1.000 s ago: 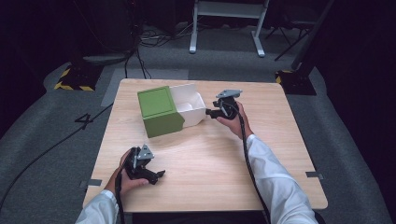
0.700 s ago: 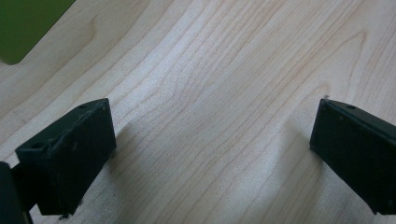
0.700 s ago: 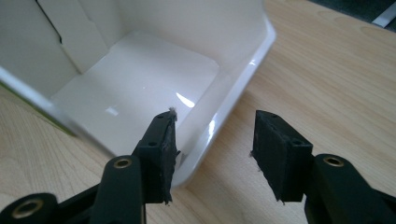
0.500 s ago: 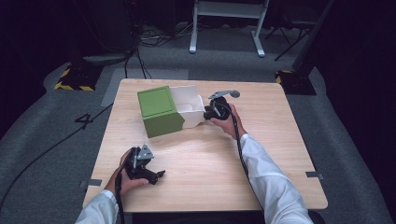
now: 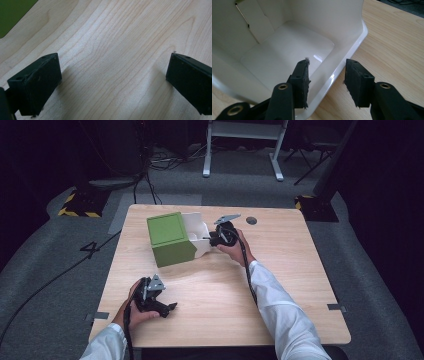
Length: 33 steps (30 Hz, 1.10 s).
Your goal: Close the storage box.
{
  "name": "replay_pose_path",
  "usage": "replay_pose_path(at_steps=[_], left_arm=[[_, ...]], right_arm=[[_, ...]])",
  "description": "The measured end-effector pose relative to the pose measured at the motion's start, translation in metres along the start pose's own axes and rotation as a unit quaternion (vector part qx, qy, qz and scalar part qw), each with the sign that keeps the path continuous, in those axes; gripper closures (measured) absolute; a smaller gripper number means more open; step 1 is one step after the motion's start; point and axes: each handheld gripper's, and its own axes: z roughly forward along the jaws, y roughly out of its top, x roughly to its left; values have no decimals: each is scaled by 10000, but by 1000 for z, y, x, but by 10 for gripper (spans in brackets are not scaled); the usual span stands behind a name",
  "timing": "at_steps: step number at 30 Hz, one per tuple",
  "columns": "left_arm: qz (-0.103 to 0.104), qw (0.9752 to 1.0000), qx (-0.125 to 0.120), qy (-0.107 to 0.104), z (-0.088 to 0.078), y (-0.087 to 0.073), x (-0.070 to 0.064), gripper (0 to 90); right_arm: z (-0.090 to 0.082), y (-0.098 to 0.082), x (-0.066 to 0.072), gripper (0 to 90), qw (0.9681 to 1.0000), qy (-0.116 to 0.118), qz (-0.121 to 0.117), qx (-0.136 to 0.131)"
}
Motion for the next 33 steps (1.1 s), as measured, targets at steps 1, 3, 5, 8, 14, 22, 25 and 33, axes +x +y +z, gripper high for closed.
replay_pose_path(at_steps=[1, 3, 5, 8, 14, 22, 25, 33], left_arm=[[-5, 10000, 4, 2, 0, 0, 0, 1], [-5, 10000, 5, 2, 0, 0, 0, 1], [-4, 10000, 5, 1, 0, 0, 0, 1], [-1, 10000, 2, 1, 0, 0, 0, 1], [11, 10000, 1, 8, 0, 0, 0, 1], [19, 10000, -5, 14, 0, 0, 0, 4], [19, 10000, -5, 13, 0, 0, 0, 4], [19, 10000, -3, 13, 0, 0, 0, 4]], right_arm=[[1, 1, 2, 549, 10000, 4, -4, -14], [2, 2, 4, 549, 10000, 21, 10, -21], [5, 2, 8, 524, 10000, 57, 54, -47], [6, 3, 11, 515, 10000, 26, 38, -56], [10, 7, 16, 503, 10000, 45, 3, -80], [25, 9, 25, 491, 9998, 174, -37, 96], [28, 14, 32, 481, 9995, 159, -192, 168], [35, 20, 41, 468, 9991, 306, -185, 231]])
